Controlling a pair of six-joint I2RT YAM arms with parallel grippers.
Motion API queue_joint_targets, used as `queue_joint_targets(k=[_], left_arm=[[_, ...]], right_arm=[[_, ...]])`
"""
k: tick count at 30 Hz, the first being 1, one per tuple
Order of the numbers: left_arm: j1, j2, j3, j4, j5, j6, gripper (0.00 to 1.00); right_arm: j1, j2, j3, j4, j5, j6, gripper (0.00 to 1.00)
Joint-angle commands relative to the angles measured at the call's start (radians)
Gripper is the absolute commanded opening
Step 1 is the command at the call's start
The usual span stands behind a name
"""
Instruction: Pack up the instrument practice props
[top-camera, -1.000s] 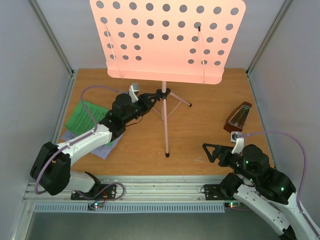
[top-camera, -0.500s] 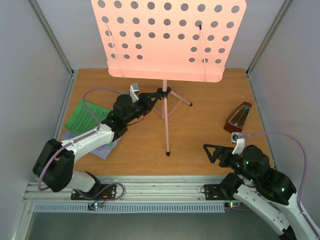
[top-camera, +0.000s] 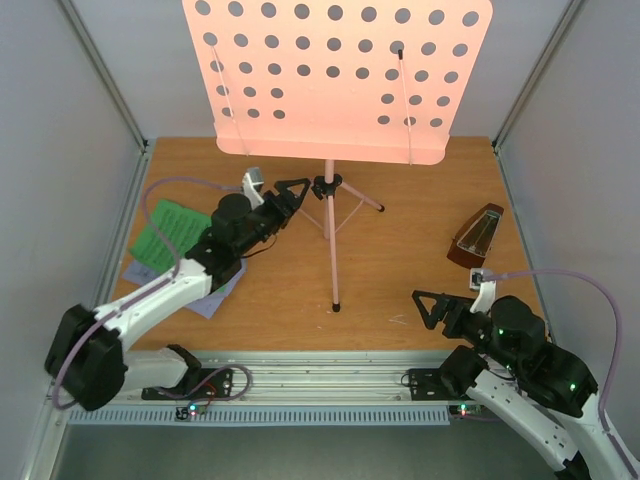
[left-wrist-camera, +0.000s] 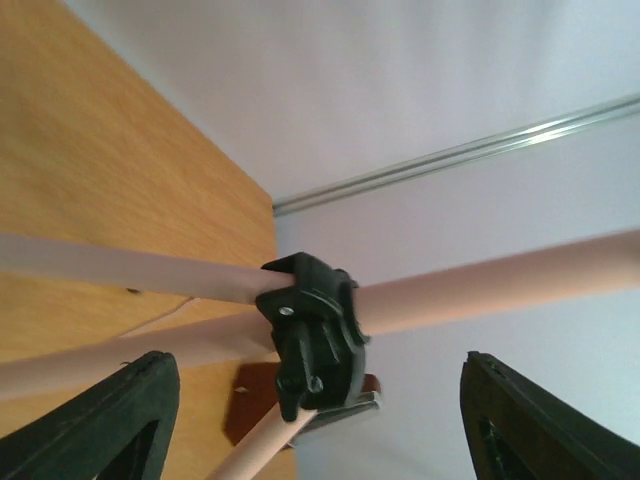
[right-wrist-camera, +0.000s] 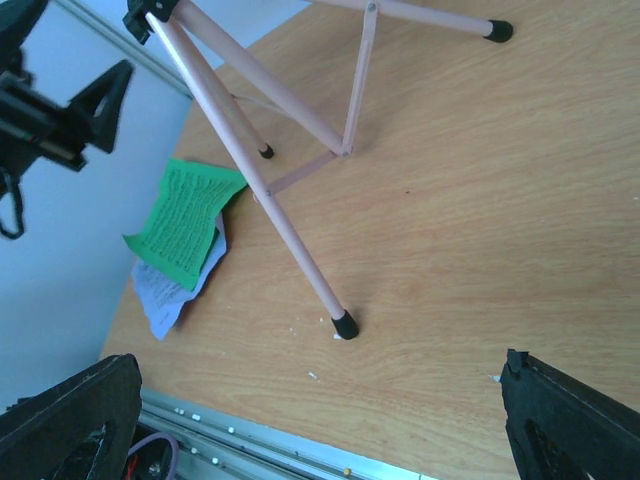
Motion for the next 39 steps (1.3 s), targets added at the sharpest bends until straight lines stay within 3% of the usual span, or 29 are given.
queue_joint_targets(k=[1, 9, 13, 19, 29, 39], left_arm=[[-0.002, -0.161, -0.052, -0.137, -0.160, 0.323, 0.78], [-0.007, -0.317, -0.139, -0.122, -0.125, 1.007, 0.74], [-0.025, -0.307, -0.173, -0.062, -0.040, 1.336, 0.74], [-0.124, -0.197, -0.210, 0.156, -0.116, 1.691, 0.74], [-0.134, -0.016, -0.126, 0.275, -0.193, 1.933, 0.66], [-0.133, 0.042, -0.030, 0.199, -0.186, 2.059, 0.55]], right_arm=[[-0.002, -0.032, 0.028, -0.032, 0.034, 0.011, 0.99], [-0.001, -0.037, 0.022, -0.033, 0.032, 0.001, 0.99], [-0.002, -0.036, 0.015, -0.008, 0.030, -0.018, 0.99], [-0.001, -0.038, 0.022, -0.012, 0.038, -0.051, 0.99], [-0.002, -0.101, 0.019, -0.050, 0.073, -0.031, 0.98], [-0.001, -0.096, 0.016, -0.045, 0.077, -0.037, 0.99]])
